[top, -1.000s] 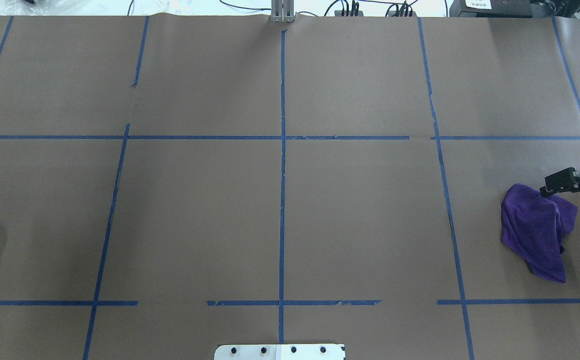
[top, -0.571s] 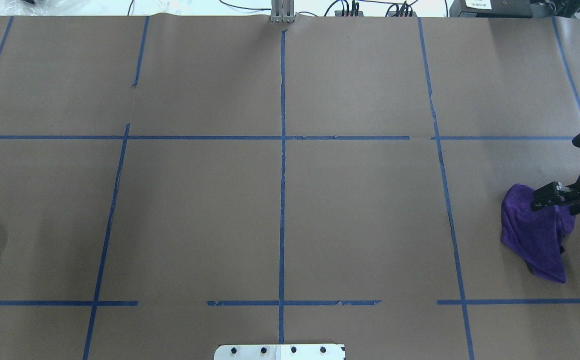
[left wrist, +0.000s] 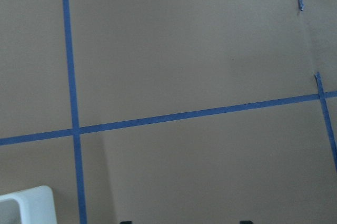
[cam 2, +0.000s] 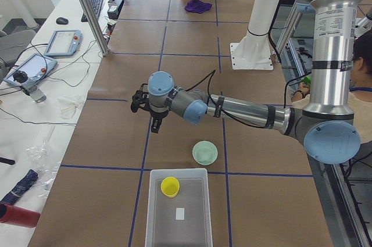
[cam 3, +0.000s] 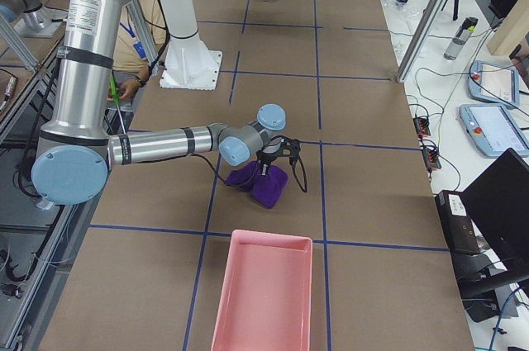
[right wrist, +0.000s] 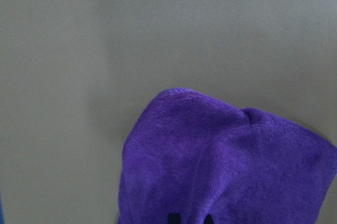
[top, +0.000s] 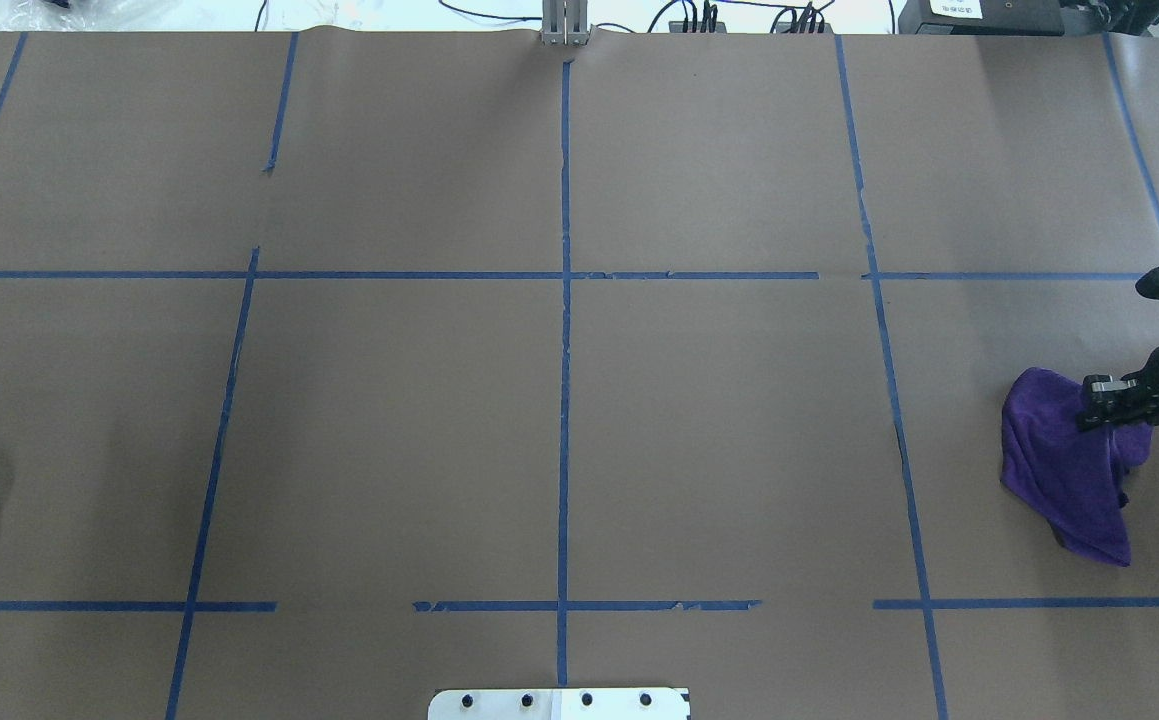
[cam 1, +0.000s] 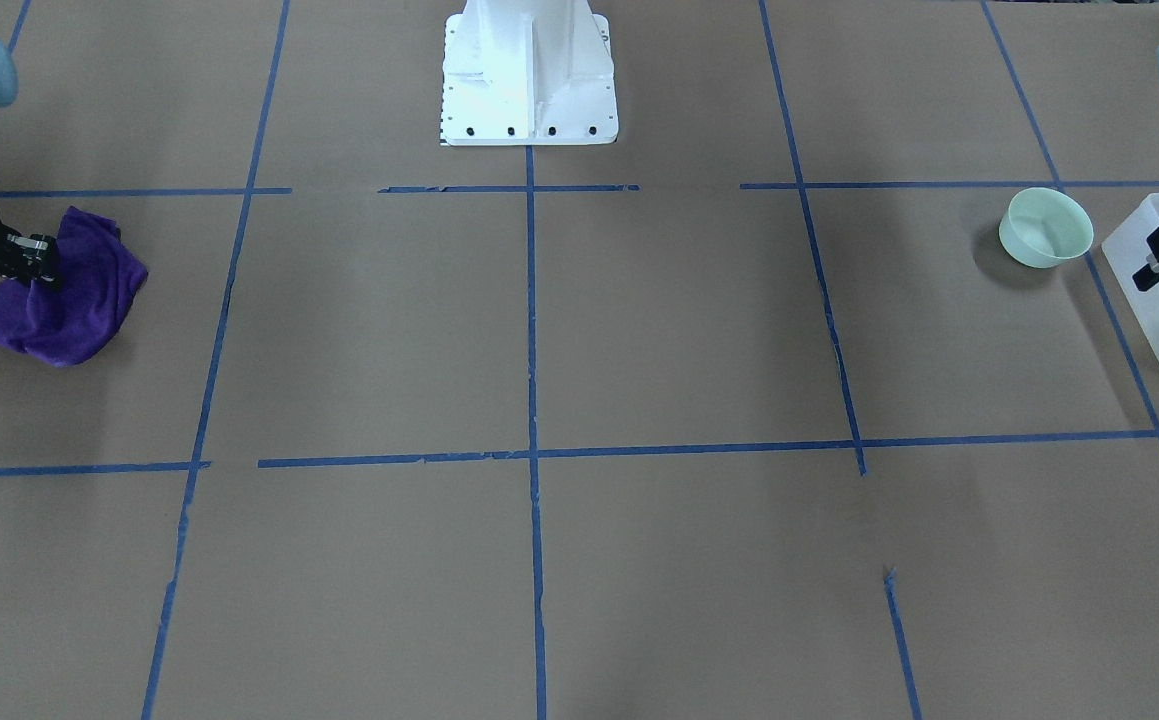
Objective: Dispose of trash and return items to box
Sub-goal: 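Grasp the purple cloth with the right gripper, then carry the purple cloth into the pink bin and release it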
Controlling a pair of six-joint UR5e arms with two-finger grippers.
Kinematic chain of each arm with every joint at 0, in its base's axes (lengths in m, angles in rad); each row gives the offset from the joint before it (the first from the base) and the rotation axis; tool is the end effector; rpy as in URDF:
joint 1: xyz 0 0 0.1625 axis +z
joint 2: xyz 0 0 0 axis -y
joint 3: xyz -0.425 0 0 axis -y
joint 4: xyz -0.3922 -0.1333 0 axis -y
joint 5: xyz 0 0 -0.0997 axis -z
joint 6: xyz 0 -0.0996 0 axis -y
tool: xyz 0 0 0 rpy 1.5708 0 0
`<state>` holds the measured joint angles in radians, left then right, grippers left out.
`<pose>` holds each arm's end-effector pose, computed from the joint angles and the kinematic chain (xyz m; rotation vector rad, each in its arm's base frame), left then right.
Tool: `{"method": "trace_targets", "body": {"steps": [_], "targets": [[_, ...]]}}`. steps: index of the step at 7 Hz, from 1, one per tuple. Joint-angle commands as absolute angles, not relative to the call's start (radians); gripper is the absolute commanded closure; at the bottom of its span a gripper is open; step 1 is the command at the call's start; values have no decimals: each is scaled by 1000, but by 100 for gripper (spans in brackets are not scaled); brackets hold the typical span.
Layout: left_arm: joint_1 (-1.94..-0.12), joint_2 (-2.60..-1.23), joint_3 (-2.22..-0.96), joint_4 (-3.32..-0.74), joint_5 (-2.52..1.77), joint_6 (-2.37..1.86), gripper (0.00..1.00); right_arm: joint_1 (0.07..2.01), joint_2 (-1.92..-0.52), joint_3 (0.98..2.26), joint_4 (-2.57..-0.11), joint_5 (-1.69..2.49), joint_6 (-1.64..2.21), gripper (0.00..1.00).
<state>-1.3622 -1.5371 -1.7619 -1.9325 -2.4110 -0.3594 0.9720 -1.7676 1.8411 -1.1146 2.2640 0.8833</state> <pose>0.0442 -0.4941 0.5340 0.2380 0.9229 0.0788 -0.1864 -0.3967 0.5662 -0.0818 -0.8412 0.0838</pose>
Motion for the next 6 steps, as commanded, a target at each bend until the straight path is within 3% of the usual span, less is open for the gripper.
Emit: {"method": "trace_targets", "body": {"steps": [1, 3, 5, 6], "targets": [[-1347, -1537, -1764, -1948, -2404, -382, 17, 1155, -1781, 1908, -1118, 2363, 904, 100], [-1298, -1539, -1782, -1950, -2349, -461, 16, 1541, -1861, 1945, -1126, 2486, 763, 100], [-1267, -1542, -1793, -1980, -2347, -532, 16, 1829, -1872, 1806, -1205, 2508, 384, 100], [-1267, -1542, -1795, -1979, -2345, -534, 16, 1933, -1826, 1742, -1356, 2496, 134, 100]]}}
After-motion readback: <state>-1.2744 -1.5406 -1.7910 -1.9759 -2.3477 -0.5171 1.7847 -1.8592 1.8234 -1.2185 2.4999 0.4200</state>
